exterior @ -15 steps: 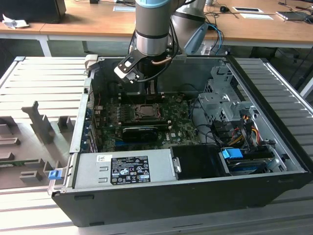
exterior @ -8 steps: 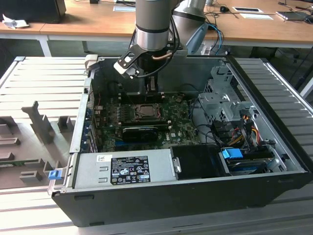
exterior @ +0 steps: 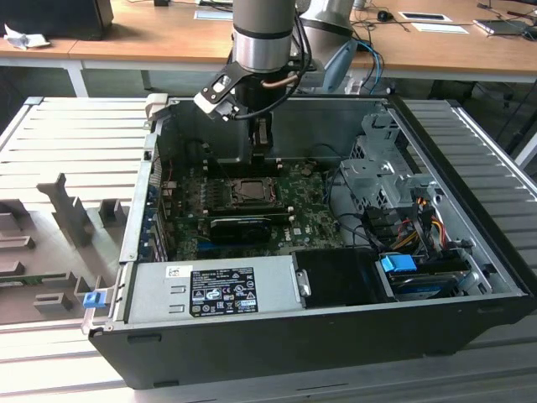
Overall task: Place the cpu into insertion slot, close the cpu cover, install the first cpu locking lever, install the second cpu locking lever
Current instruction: 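Install the first cpu locking lever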
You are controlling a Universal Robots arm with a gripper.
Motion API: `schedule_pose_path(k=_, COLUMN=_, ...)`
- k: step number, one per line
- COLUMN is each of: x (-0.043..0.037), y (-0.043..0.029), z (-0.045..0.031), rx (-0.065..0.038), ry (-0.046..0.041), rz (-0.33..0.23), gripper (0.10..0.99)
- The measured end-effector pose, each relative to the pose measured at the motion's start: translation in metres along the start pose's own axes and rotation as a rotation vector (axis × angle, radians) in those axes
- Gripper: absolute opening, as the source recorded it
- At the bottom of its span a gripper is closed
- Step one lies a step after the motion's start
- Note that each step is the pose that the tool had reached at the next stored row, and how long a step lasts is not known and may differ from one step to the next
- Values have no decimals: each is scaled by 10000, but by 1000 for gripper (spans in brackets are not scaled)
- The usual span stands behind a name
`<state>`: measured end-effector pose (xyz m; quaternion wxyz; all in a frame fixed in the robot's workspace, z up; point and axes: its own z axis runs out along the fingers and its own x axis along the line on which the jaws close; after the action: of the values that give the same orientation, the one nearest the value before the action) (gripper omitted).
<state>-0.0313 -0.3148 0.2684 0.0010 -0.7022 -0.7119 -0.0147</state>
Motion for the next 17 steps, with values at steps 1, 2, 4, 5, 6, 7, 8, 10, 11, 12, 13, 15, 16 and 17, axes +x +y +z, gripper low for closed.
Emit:
schedule_pose_path(k=1, x=1, y=1, z=-40, rx=0, ry=-16, rz=0, gripper=106)
schedule_pose_path(k=2, x=1, y=1, z=-62, rx=0, ry=-25, rz=0, gripper=106)
schedule_pose_path(k=4, x=2, y=2, z=-112, rx=2, ry=-59, rz=0, gripper=106)
schedule_pose_path(k=5, x=3, y=2, z=-125, rx=1, ry=-73, rz=-1, gripper=106)
schedule_pose_path(k=6, x=3, y=3, z=-128, rx=-1, ry=-101, rz=-11, gripper=106)
schedule_pose_path(k=7, x=3, y=3, z=-129, rx=2, ry=-118, rz=-86, gripper=106)
schedule_pose_path(k=8, x=3, y=3, z=-130, rx=5, ry=-122, rz=-206, gripper=106)
schedule_pose_path(k=10, x=3, y=2, z=-130, rx=12, ry=-125, rz=-588, gripper=106)
schedule_pose_path(k=11, x=3, y=3, z=-130, rx=15, ry=-138, rz=-747, gripper=106)
schedule_pose_path(k=12, x=3, y=3, z=-130, rx=17, ry=-148, rz=-831, gripper=106)
schedule_pose_path(k=13, x=3, y=2, z=-130, rx=19, ry=-161, rz=-923, gripper=106)
schedule_pose_path(k=15, x=3, y=3, z=-130, rx=21, ry=-158, rz=-1152, gripper=106)
schedule_pose_path(k=16, x=3, y=3, z=-130, rx=23, ry=-156, rz=-1273, gripper=106)
schedule_pose_path(k=17, x=3, y=3, z=-130, rx=24, ry=-154, rz=-1377, gripper=106)
